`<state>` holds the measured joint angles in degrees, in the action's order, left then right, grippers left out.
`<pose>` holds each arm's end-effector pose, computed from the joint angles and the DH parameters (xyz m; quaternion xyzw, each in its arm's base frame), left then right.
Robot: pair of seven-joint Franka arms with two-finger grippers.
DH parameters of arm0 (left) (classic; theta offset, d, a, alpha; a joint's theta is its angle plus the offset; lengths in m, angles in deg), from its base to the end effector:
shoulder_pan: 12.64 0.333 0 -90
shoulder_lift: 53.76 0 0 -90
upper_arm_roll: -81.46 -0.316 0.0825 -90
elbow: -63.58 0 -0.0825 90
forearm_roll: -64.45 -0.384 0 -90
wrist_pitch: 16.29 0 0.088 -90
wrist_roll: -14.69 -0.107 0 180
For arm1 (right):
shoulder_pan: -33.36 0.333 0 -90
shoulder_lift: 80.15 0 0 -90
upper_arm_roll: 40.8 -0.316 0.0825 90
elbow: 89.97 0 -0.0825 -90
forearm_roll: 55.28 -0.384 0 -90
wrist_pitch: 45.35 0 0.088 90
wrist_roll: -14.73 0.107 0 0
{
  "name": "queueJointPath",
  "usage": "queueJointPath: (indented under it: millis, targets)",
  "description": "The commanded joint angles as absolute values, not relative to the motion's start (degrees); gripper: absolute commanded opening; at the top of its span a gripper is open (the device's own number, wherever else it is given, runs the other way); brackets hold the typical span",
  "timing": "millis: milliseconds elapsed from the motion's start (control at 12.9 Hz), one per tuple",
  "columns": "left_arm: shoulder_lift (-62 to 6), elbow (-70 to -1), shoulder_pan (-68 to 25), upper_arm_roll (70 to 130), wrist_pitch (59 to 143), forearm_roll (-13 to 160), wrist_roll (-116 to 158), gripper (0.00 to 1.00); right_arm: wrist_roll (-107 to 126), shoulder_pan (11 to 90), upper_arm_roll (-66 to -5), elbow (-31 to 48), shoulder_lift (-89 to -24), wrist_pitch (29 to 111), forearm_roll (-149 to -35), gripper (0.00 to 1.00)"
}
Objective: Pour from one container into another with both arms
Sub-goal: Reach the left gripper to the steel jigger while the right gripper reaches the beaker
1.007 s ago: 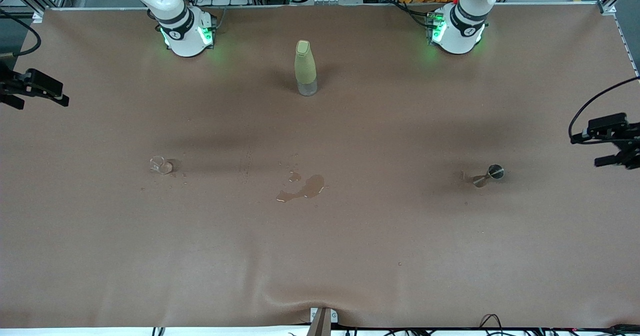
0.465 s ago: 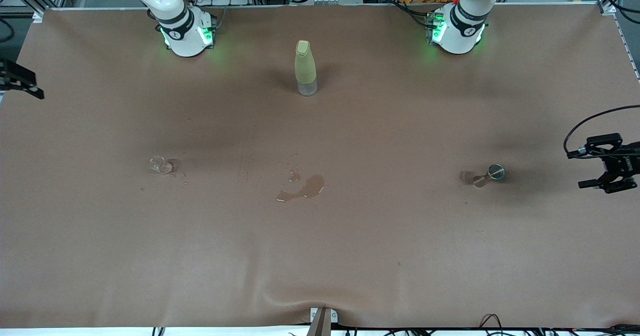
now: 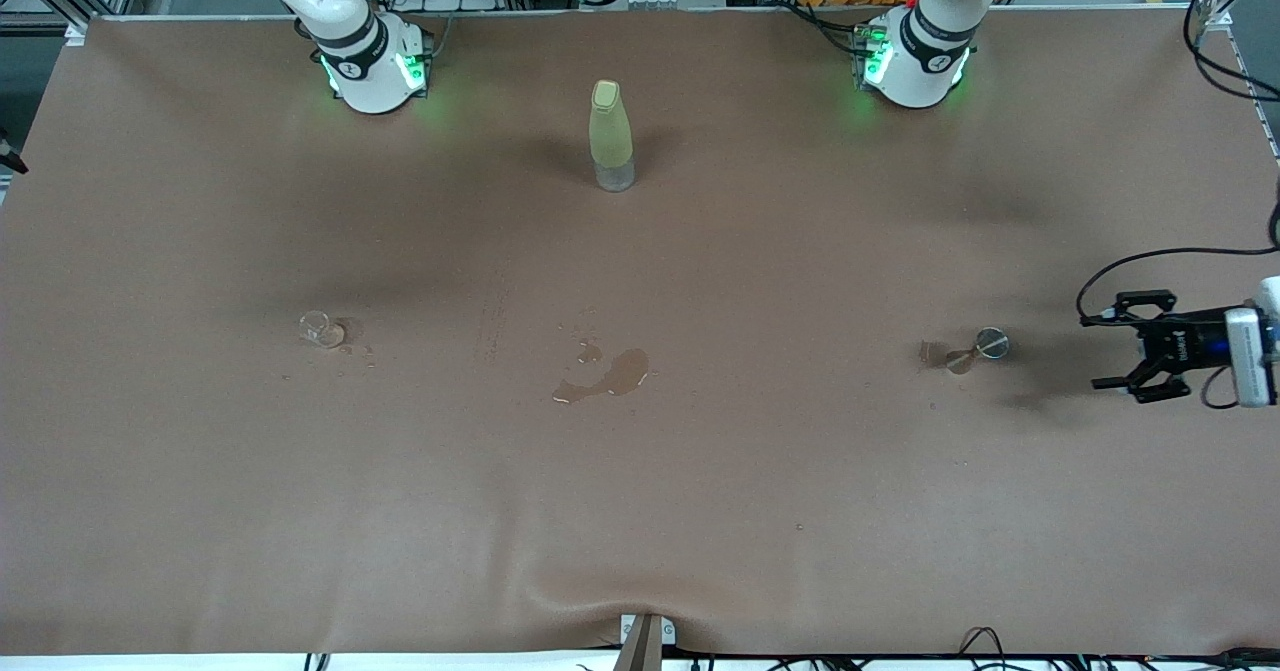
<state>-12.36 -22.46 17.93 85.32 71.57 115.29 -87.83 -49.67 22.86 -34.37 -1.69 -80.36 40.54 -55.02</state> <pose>0.6175 0.2228 0.2459 0.7425 -0.4131 0.2584 0.4597 0.5224 -0.1597 0.6344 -0.9153 -0.4023 0.0158 0.0108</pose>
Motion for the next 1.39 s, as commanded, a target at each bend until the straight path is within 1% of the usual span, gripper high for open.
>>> queueJointPath:
  millis: [0, 310, 620, 852, 1162, 1317]
  targets:
    - [-9.03, -21.41, 19.80, 85.95, 69.32, 117.36, -94.45, 1.00, -64.13, 21.40, -35.09, -0.76, -81.30, 41.22, -53.79, 1.00]
    - [-6.04, -21.41, 20.94, 85.95, 68.00, 117.89, -100.26, 1.00, -85.34, 20.18, -35.18, -0.32, -81.12, 44.64, -53.18, 1.00]
    - [-2.71, -21.50, 20.94, 86.12, 66.24, 118.59, -105.44, 1.00, -87.84, 18.95, -35.18, 0.21, -79.37, 46.14, -53.70, 1.00]
    - [-0.06, -21.24, 19.54, 86.12, 65.80, 121.93, -106.42, 1.00, -92.56, 17.63, -35.18, 5.29, -78.14, 53.06, -56.67, 1.00]
    - [0.90, -21.41, 18.83, 86.12, 65.71, 121.76, -109.75, 1.00, -98.37, 16.39, -35.18, 11.62, -75.59, 60.36, -63.35, 1.00]
    - [2.48, -21.33, 18.22, 87.26, 65.71, 122.11, -113.44, 1.00, -101.36, 16.31, -34.92, 13.12, -73.66, 61.96, -67.31, 1.00]
